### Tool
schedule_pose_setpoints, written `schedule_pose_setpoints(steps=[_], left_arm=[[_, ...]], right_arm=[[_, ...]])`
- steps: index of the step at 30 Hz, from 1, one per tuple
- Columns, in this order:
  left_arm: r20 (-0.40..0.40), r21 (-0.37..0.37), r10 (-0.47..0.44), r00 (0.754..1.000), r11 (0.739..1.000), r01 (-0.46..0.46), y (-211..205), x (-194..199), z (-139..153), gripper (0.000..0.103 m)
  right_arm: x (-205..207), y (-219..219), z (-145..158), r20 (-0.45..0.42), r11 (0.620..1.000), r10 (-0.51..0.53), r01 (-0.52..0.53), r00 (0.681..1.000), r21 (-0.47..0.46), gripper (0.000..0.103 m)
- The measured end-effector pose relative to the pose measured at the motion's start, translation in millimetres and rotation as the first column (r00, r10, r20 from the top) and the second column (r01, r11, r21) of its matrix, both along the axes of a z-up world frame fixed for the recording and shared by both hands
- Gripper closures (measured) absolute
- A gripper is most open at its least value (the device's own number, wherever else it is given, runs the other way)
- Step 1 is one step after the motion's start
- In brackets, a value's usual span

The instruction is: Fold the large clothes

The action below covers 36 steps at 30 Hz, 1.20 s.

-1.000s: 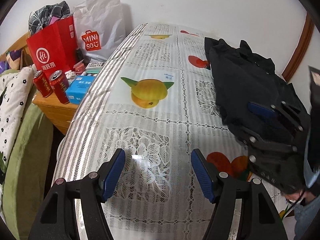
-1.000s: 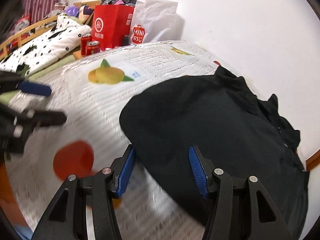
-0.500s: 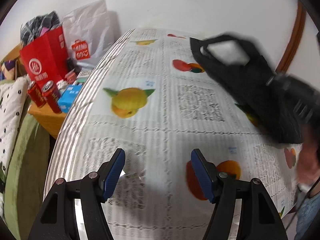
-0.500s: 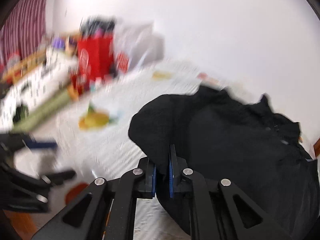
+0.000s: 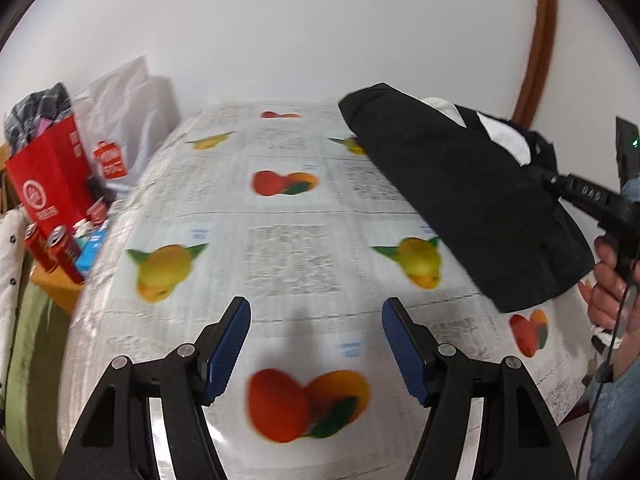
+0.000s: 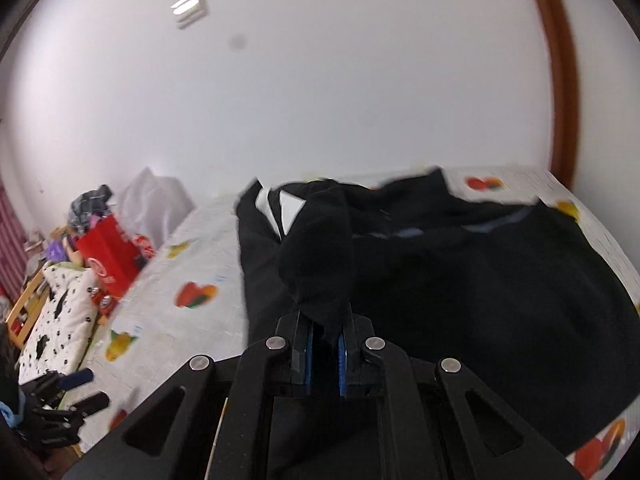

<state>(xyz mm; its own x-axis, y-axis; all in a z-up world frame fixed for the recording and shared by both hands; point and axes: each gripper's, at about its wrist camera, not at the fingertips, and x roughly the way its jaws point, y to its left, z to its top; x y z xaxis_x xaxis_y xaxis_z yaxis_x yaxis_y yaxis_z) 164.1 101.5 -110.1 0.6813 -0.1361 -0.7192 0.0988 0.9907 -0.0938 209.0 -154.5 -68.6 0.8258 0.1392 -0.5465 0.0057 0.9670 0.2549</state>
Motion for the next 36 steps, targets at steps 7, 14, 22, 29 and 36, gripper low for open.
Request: schedule_pose_setpoints(steps=[7,14,22,29,36], left_arm=[[-0.016,-0.007,-0.121,0.992,0.993,0.121,-55.7,8.9,-11.2,0.037],[-0.025,-0.037,-0.209,0.978,0.977,0.208,-107.9,21.8,-21.4,0.037],[-0.044,-0.048,-0.262,0.964,0.964,0.260,-149.2,30.3,-31.7,0.039],[-0.046,-0.048,-0.252,0.967,0.967,0.249,-167.2,34.2,-43.7,0.045],[-0.047,-0.055,-0.250,0.967,0.967,0.247,-170.9,33.6,-43.8,0.059]], right_arm=[[-9.8,-29.4,-46.3,-0.149,0.996,-0.055,0.044,0.987,-0.078,0.087],[-45.2,-73.8,-54.5,-0.147,0.966,-0.127,0.089,0.981,-0.242,0.076],[-58.8,-135.7,-79.0,-0.225,0.953,-0.205,0.142,0.952,-0.267,0.072],[-56.0,-130.8,-88.0,-0.232,0.944,-0.209,0.134,0.950,-0.303,0.067],[-51.6,-131.0,-90.1,-0.232,0.945,-0.219,0.146,0.948,-0.293,0.067]])
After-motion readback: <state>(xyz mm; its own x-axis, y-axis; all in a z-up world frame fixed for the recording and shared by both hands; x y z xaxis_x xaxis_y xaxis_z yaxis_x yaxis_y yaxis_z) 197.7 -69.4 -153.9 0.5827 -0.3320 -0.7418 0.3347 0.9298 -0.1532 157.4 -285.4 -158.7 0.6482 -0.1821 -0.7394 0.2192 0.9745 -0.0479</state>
